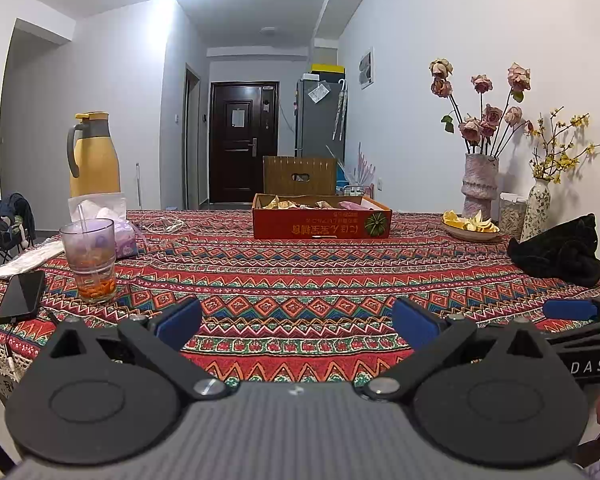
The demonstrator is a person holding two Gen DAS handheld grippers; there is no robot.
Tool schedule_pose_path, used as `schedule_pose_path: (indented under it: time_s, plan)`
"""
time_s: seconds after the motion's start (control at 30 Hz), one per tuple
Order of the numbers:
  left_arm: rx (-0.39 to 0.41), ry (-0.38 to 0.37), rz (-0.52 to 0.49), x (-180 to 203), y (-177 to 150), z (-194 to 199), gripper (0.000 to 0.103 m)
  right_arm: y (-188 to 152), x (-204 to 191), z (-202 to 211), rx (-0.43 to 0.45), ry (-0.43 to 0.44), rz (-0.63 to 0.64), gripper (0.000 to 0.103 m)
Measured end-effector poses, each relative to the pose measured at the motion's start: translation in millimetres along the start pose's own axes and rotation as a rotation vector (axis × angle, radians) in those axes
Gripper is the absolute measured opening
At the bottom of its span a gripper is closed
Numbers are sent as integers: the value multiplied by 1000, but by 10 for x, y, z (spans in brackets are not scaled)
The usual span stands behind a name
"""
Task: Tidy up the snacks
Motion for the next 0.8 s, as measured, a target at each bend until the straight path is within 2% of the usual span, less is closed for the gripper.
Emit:
schedule_pose_path:
  time_s: [0.8]
  plan:
    - [1,7,2,-25,5,-7,103,9,1,13,5,1,5,103]
Point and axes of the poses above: each gripper's, at about its wrist camera, not at the fingertips, and z roughly against the way its jaws point, x to its right, y to its top, the point moved 2 cm from there along -z, roughly the way its jaws point, and after that the axes turned 13 degrees about -x, right-handed, at the moved point
